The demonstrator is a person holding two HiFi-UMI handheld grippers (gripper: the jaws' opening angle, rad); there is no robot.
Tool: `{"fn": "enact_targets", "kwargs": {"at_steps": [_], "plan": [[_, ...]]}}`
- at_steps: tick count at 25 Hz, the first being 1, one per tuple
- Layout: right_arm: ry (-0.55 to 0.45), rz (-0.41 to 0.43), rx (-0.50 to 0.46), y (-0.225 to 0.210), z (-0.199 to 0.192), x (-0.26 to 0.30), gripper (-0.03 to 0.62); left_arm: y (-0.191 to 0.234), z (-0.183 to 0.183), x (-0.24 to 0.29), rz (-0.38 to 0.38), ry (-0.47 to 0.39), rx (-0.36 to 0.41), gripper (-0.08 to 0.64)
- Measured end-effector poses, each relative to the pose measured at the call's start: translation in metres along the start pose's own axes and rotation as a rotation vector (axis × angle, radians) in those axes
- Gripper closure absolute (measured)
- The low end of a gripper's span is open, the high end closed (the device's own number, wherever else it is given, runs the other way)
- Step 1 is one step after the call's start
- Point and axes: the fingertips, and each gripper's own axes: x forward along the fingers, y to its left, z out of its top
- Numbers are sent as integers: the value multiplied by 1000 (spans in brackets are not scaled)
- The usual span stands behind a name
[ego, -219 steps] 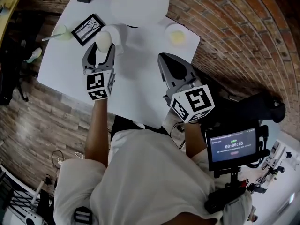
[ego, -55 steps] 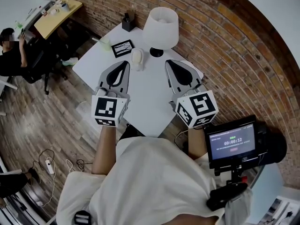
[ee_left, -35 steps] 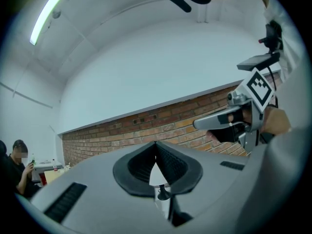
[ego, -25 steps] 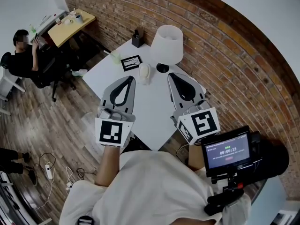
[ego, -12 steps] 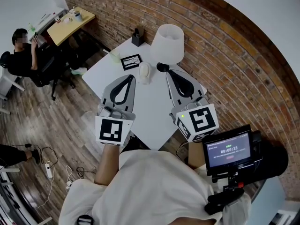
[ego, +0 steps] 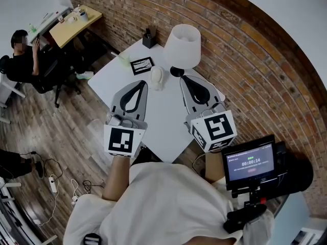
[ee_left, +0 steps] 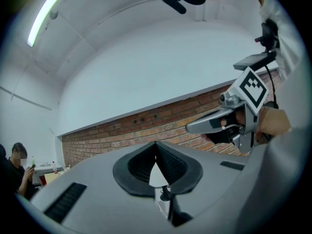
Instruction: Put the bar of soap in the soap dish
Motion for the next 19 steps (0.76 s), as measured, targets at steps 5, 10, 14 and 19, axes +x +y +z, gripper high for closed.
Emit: {"fn": "enact_targets", "kwargs": {"at_steps": [5,10,14,19], "plan": [[13,-4,1,-2,-4,0,590,-2,-2,1,-4,10,-1,552],[29,-7,5,-2,-8,1,589,-2,-6,2,-6,23,-12,552],[45,-13,8,-3,-10,4,590,1,-7,3,-10,34,-23,552],[59,-16,7,-6,-12,10,590,5,-10,8,-12,37,-24,552]]}}
